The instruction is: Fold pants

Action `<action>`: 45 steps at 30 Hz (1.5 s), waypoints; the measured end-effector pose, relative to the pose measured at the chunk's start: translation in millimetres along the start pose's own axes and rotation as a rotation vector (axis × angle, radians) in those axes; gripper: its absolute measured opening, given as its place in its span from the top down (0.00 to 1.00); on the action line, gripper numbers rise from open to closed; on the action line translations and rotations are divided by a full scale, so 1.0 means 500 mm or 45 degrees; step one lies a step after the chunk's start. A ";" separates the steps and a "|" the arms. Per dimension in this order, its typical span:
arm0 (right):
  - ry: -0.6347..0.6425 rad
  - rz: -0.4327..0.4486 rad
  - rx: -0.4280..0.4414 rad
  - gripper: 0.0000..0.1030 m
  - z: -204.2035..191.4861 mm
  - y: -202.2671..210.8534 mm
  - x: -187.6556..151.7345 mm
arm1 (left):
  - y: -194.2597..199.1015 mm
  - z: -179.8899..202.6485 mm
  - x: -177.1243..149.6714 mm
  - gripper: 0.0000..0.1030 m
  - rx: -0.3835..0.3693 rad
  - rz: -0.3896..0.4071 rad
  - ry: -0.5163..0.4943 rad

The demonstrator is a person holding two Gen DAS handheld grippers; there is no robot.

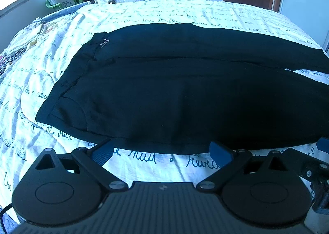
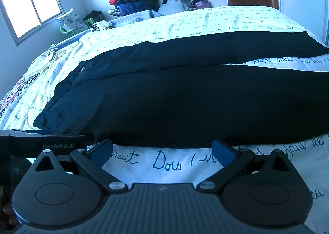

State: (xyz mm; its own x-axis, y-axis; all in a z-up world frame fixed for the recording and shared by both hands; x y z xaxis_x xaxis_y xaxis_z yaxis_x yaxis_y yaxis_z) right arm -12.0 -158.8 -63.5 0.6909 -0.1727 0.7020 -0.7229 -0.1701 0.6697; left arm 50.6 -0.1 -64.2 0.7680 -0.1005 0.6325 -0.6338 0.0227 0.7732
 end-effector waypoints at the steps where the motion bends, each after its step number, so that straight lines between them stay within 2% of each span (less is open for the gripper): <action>1: 0.001 0.000 0.000 0.00 0.000 0.000 0.000 | 0.000 0.000 0.000 0.03 -0.001 -0.002 0.002; 41: 0.013 0.026 0.003 0.00 -0.003 0.008 0.002 | -0.004 0.002 -0.007 0.03 -0.006 -0.011 0.004; 45: 0.092 0.088 0.066 0.00 -0.015 0.016 0.030 | 0.004 -0.011 0.005 0.03 -0.017 0.017 0.017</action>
Point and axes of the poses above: each gripper's, at about its wrist camera, not at the fingertips, and y roughly against the way its jaws point, z to its right, x to its top, the point moved 8 cm from there along -y, roughly the way its jaws point, and after that the axes turned 4 degrees about y, right-handed, at the moved point
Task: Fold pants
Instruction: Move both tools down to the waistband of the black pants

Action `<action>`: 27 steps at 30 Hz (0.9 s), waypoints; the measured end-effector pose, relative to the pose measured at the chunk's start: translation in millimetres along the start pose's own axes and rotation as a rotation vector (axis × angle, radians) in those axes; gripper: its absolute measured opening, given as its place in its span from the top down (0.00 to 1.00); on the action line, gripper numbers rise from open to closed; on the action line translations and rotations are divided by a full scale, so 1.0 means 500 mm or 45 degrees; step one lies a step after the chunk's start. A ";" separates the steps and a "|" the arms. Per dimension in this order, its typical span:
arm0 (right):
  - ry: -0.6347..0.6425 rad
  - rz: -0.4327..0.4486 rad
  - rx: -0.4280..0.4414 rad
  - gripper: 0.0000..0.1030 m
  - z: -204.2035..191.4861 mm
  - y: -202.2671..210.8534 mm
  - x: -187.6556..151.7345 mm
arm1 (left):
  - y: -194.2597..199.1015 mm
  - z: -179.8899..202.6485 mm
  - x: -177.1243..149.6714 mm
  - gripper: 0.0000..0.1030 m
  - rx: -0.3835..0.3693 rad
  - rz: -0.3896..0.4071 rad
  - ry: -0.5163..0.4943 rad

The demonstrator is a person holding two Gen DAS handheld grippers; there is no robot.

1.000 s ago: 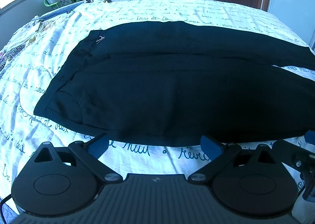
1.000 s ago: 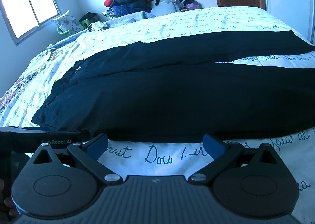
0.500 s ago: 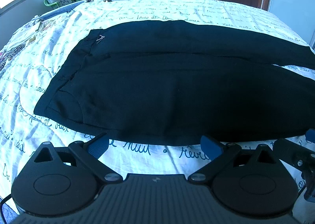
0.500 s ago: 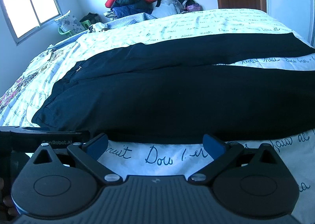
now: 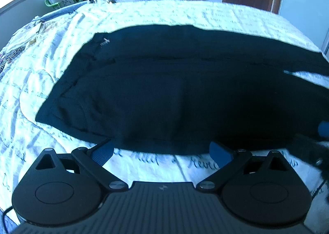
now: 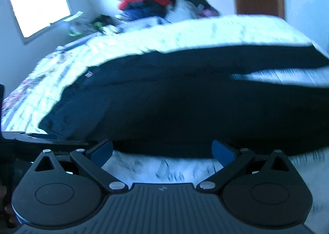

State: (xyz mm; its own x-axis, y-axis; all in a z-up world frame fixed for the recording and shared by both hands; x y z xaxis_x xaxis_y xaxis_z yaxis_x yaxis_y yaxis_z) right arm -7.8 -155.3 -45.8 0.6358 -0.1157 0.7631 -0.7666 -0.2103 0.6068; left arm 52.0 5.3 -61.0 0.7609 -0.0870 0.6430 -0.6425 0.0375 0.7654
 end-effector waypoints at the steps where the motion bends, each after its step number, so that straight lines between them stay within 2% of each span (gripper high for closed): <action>1: 0.054 0.037 0.031 0.00 -0.007 0.003 0.016 | 0.003 -0.008 0.008 0.03 0.008 0.016 0.009; 3: 0.219 0.105 0.070 0.00 -0.026 0.003 0.052 | 0.006 -0.033 0.028 0.03 0.034 0.049 0.035; 6: 0.519 0.135 0.050 0.00 -0.066 -0.024 0.102 | 0.002 -0.084 0.059 0.03 0.060 0.085 0.102; 9: 0.669 0.120 0.123 0.00 -0.100 -0.075 0.155 | -0.004 -0.129 0.083 0.04 0.092 0.114 0.156; 11: 0.641 0.089 0.215 0.00 -0.114 -0.125 0.198 | -0.007 -0.159 0.102 0.04 0.123 0.151 0.183; 14: 0.490 0.007 0.346 0.00 -0.108 -0.215 0.251 | -0.016 -0.198 0.139 0.04 0.164 0.199 0.189; 16: 0.393 -0.050 0.445 0.00 -0.103 -0.281 0.286 | -0.022 -0.209 0.153 0.04 0.195 0.193 0.183; 18: 0.329 -0.073 0.480 0.01 -0.090 -0.343 0.324 | -0.036 -0.225 0.167 0.03 0.195 0.158 0.187; 21: 0.407 -0.066 0.466 0.05 -0.079 -0.425 0.374 | -0.072 -0.243 0.178 0.03 0.153 0.087 0.244; 24: 0.547 -0.119 0.432 0.09 -0.086 -0.514 0.400 | -0.106 -0.266 0.188 0.03 0.150 0.037 0.315; 27: 0.622 -0.202 0.465 0.10 -0.103 -0.595 0.410 | -0.126 -0.284 0.206 0.04 0.170 0.029 0.344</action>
Point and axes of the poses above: each gripper's, at about its wrist camera, not at the fingertips, and y roughly against the way its jaws point, z to its right, x to its top, the point moved 8 cm from there along -y, roughly the way its jaws point, and after that the axes turned 4 degrees about y, right-handed, at the moved point
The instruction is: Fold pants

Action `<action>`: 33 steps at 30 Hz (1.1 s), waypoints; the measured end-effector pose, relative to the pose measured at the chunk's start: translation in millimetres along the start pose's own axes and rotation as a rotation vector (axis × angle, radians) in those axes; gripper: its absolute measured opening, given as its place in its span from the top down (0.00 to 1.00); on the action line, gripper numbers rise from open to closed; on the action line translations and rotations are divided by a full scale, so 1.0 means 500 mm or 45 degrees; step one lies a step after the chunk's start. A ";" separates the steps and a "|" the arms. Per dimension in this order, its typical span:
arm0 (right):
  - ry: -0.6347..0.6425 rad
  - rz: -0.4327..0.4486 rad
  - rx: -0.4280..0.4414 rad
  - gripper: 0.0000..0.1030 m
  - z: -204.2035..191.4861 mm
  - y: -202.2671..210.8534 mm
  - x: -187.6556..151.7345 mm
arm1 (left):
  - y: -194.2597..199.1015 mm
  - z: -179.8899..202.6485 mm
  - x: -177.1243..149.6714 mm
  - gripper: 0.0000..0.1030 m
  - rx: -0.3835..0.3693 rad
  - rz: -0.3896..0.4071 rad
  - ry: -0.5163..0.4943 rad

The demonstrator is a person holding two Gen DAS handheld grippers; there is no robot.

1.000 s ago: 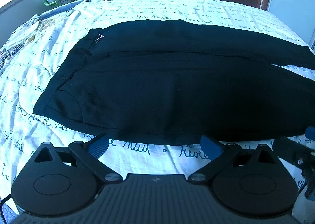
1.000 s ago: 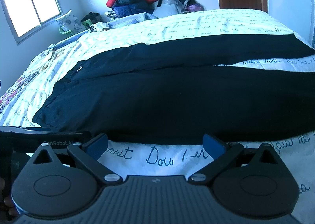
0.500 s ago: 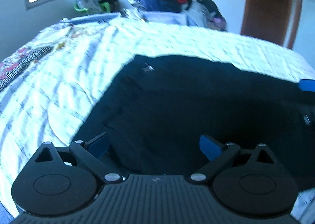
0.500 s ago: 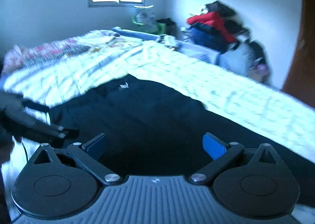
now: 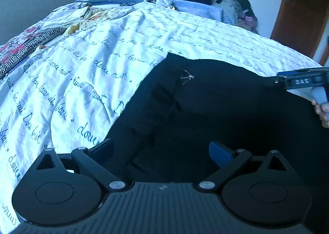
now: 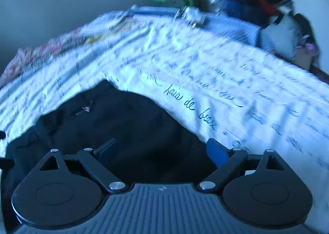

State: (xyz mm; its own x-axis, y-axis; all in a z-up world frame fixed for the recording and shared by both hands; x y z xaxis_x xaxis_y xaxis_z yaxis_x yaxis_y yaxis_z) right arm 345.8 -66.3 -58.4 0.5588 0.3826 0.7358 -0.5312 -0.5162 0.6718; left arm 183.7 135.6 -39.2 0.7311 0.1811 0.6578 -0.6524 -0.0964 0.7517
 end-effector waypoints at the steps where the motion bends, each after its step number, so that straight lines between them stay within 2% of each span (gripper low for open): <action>1: 0.005 -0.016 0.025 0.10 0.006 -0.026 0.011 | -0.008 -0.001 0.009 0.04 0.008 0.000 0.003; 5: 0.070 -0.031 0.096 0.12 0.013 -0.094 0.050 | -0.029 -0.001 0.037 0.03 0.030 0.000 -0.004; 7: 0.099 -0.057 0.151 0.27 0.012 -0.125 0.061 | -0.039 0.005 0.046 0.03 0.036 -0.002 -0.014; 9: 0.105 -0.106 0.182 0.51 0.013 -0.152 0.063 | -0.054 0.012 0.057 0.03 0.036 -0.012 -0.029; 10: 0.109 -0.128 0.190 0.54 0.013 -0.159 0.059 | -0.061 0.015 0.062 0.03 0.032 -0.020 -0.032; 12: 0.123 -0.123 0.227 0.74 0.005 -0.156 0.058 | -0.073 0.023 0.076 0.03 0.008 -0.034 -0.021; 13: 0.132 -0.118 0.237 0.79 -0.001 -0.150 0.058 | -0.080 0.026 0.086 0.03 -0.007 -0.041 -0.007; 14: 0.153 -0.109 0.220 0.90 -0.008 -0.143 0.057 | -0.087 0.030 0.099 0.04 -0.026 -0.051 0.016; 17: 0.301 -0.035 0.119 0.93 -0.046 -0.108 0.050 | -0.111 0.041 0.142 0.04 -0.101 -0.080 0.117; 23: 0.800 0.138 -0.135 0.93 -0.182 -0.026 -0.004 | -0.168 0.076 0.221 0.05 -0.321 -0.178 0.367; 27: 1.012 0.205 -0.235 0.93 -0.247 0.002 -0.048 | -0.208 0.095 0.244 0.06 -0.414 -0.241 0.479; 29: 1.090 0.232 -0.268 0.93 -0.269 0.010 -0.063 | -0.229 0.101 0.244 0.12 -0.450 -0.299 0.537; 31: 1.149 0.253 -0.299 0.93 -0.283 0.015 -0.073 | -0.243 0.105 0.240 0.22 -0.490 -0.345 0.581; 33: 1.170 0.268 -0.317 0.93 -0.289 0.020 -0.078 | -0.251 0.102 0.229 0.45 -0.500 -0.393 0.638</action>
Point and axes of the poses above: each gripper's, at about its wrist camera, not at the fingertips, and y roughly against the way its jaws point, z to its right, x to its top, the point moved 8 cm from there along -y, roughly the way its jaws point, and after that the axes turned 4 degrees about y, right-handed, at the moved point
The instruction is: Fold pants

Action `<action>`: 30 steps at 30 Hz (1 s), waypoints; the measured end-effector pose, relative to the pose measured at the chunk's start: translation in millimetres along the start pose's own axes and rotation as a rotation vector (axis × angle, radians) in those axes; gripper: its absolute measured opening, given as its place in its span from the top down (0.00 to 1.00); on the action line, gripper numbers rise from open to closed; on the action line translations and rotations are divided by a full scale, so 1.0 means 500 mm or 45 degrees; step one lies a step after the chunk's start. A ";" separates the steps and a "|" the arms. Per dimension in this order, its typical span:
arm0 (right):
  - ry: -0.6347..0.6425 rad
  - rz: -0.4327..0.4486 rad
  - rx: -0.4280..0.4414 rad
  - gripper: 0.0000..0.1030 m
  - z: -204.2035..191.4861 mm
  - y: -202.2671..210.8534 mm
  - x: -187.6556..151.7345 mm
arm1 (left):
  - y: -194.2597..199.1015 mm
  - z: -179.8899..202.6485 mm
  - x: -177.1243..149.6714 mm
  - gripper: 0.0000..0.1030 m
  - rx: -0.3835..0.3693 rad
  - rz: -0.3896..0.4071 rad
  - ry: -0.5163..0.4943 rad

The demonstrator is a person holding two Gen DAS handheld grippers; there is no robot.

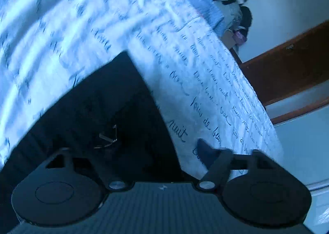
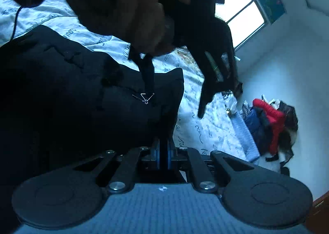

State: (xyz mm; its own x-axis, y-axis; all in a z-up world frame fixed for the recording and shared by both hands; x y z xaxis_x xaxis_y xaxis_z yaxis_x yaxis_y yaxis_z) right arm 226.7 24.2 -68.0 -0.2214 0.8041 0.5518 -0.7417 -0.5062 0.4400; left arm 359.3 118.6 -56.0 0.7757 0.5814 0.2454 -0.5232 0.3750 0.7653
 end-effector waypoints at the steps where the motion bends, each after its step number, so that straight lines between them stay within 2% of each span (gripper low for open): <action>1: 0.010 0.000 -0.012 0.93 -0.002 0.002 0.001 | -0.002 -0.005 -0.003 0.50 -0.007 -0.006 0.022; 3: -0.015 0.009 -0.009 0.93 -0.003 0.007 0.000 | -0.003 -0.018 -0.012 0.73 -0.002 -0.013 0.052; 5: -0.039 0.016 -0.010 0.93 -0.004 0.011 0.000 | 0.000 -0.028 -0.023 0.86 -0.030 -0.010 0.072; 8: -0.051 -0.012 -0.045 0.92 -0.006 0.010 -0.003 | 0.016 -0.033 -0.044 0.88 -0.020 0.044 0.038; 10: -0.043 -0.029 -0.118 0.88 -0.002 0.007 -0.007 | 0.034 -0.033 -0.060 0.88 -0.027 0.082 0.006; 11: -0.038 -0.050 -0.150 0.82 -0.002 0.009 -0.012 | 0.044 -0.033 -0.069 0.88 -0.034 0.102 -0.012; 14: -0.071 -0.131 -0.218 0.76 0.019 0.012 -0.050 | 0.070 -0.036 -0.086 0.88 -0.053 0.142 -0.042; 16: -0.086 -0.196 -0.251 0.76 0.036 0.014 -0.089 | 0.084 -0.040 -0.096 0.88 -0.071 0.152 -0.049; 22: -0.266 -0.395 -0.307 0.78 0.103 0.056 -0.218 | 0.109 -0.054 -0.127 0.88 -0.078 0.162 -0.096; 24: -0.278 -0.442 -0.321 0.90 0.107 0.072 -0.241 | 0.107 -0.061 -0.135 0.88 -0.066 0.164 -0.105; 30: -0.166 -0.456 -0.346 0.96 0.074 0.110 -0.215 | 0.139 -0.073 -0.155 0.88 -0.065 0.213 -0.169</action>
State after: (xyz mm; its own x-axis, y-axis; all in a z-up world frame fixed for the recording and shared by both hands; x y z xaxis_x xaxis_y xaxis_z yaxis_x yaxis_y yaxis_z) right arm 233.1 -101.5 -76.7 0.1469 0.8587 0.4910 -0.8997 -0.0902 0.4270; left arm 249.9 125.7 -43.4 0.7144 0.5397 0.4453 -0.6631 0.3194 0.6769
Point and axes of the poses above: each gripper's, at about its wrist camera, not at the fingertips, and y roughly against the way its jaws point, z to its right, x to its top, the point moved 8 cm from there along -y, roughly the way its jaws point, and after that the axes turned 4 degrees about y, right-handed, at the moved point
